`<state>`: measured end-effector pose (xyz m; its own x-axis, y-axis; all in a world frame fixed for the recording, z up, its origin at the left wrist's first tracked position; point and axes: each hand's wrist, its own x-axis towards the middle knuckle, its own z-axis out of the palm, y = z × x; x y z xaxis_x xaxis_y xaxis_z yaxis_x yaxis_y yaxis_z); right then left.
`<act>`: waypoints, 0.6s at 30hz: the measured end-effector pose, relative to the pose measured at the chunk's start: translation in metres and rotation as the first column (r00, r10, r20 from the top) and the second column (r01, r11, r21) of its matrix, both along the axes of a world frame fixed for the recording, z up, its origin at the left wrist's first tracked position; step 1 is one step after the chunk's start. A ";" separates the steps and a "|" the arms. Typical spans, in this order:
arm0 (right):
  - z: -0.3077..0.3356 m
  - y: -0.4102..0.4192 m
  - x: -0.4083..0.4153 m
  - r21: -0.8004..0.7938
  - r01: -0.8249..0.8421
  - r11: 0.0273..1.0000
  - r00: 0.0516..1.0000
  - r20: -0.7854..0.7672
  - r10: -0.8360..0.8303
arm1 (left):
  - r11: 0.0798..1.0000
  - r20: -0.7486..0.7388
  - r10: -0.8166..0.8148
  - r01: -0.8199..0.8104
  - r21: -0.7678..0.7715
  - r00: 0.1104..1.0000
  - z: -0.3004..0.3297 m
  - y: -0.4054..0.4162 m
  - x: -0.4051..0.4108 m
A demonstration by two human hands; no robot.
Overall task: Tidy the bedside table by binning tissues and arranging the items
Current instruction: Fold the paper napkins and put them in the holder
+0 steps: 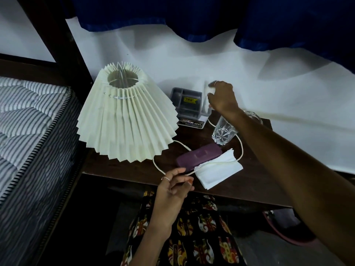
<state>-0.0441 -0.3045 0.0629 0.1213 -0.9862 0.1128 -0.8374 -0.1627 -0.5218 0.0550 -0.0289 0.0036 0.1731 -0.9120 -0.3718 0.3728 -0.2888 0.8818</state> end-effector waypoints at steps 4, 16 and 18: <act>0.012 0.013 -0.003 -0.038 -0.028 0.999 0.996 -0.088 0.024 | 1.000 0.004 -0.005 0.005 -0.004 1.000 0.000 -0.001 -0.001; -0.005 0.164 -0.102 0.034 0.072 0.997 0.997 -0.031 -0.071 | 0.999 0.123 -0.054 0.054 -0.004 0.991 -0.003 0.004 -0.005; -0.029 0.165 -0.119 0.220 0.184 0.958 0.983 -0.027 -0.183 | 0.997 0.148 -0.078 0.076 0.015 0.986 -0.004 0.004 -0.008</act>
<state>-0.1630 -0.1393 0.0334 -0.0642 -0.9919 -0.1099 -0.8456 0.1125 -0.5219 0.0470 -0.0244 -0.0005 0.1565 -0.9214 -0.3556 0.2142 -0.3198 0.9230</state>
